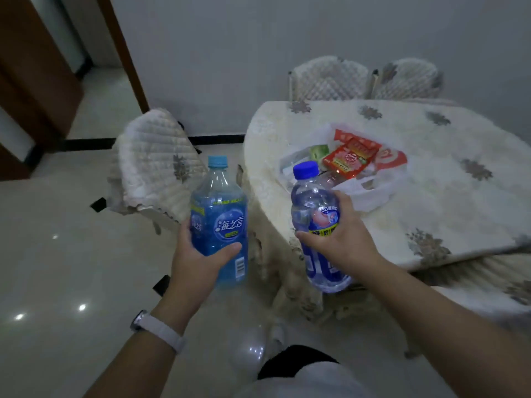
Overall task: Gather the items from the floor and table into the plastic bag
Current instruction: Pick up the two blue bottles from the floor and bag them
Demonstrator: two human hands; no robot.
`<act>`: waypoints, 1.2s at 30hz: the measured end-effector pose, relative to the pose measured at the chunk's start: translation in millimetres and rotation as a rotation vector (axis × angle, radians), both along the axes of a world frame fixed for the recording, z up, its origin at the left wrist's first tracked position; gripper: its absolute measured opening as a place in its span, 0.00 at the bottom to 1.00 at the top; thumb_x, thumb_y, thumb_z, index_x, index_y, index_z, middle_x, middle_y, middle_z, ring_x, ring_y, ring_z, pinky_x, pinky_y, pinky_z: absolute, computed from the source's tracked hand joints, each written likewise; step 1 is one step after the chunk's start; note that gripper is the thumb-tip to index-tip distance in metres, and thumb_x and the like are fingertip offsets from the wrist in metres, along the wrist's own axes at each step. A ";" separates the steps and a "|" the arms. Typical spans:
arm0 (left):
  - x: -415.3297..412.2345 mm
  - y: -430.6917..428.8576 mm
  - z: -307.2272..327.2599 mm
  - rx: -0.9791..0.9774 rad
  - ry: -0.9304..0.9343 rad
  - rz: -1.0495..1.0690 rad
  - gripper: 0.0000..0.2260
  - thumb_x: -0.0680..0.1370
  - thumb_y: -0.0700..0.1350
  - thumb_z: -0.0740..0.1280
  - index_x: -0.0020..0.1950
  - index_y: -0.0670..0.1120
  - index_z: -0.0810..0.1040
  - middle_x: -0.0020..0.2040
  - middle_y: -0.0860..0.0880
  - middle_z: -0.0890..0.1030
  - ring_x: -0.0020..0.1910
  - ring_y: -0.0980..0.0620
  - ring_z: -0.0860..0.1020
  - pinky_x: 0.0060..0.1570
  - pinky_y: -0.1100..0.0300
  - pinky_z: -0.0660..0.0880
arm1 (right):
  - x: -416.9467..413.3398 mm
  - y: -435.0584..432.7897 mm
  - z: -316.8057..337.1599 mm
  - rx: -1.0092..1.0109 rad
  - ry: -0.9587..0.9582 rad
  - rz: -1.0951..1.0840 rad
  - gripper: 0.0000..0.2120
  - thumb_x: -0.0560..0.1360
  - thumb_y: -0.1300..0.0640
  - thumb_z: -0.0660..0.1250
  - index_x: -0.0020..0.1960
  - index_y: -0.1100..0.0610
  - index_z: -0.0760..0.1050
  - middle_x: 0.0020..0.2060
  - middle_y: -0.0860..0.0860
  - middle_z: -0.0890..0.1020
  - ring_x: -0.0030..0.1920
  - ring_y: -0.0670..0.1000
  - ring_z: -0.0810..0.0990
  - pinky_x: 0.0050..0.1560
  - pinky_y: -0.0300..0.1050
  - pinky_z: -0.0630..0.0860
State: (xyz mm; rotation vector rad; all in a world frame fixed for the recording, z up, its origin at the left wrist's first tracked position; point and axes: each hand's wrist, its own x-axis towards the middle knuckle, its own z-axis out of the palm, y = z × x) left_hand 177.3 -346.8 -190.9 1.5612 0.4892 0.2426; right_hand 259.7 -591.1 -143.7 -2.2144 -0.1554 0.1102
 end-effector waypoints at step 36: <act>457.4 -91.4 -54.4 0.094 0.282 -0.988 0.23 0.69 0.42 0.79 0.55 0.56 0.71 0.49 0.57 0.80 0.45 0.62 0.79 0.38 0.66 0.73 | 217.5 -8.0 -19.6 0.068 0.230 -0.895 0.35 0.64 0.48 0.80 0.60 0.39 0.59 0.47 0.36 0.77 0.44 0.40 0.80 0.44 0.42 0.78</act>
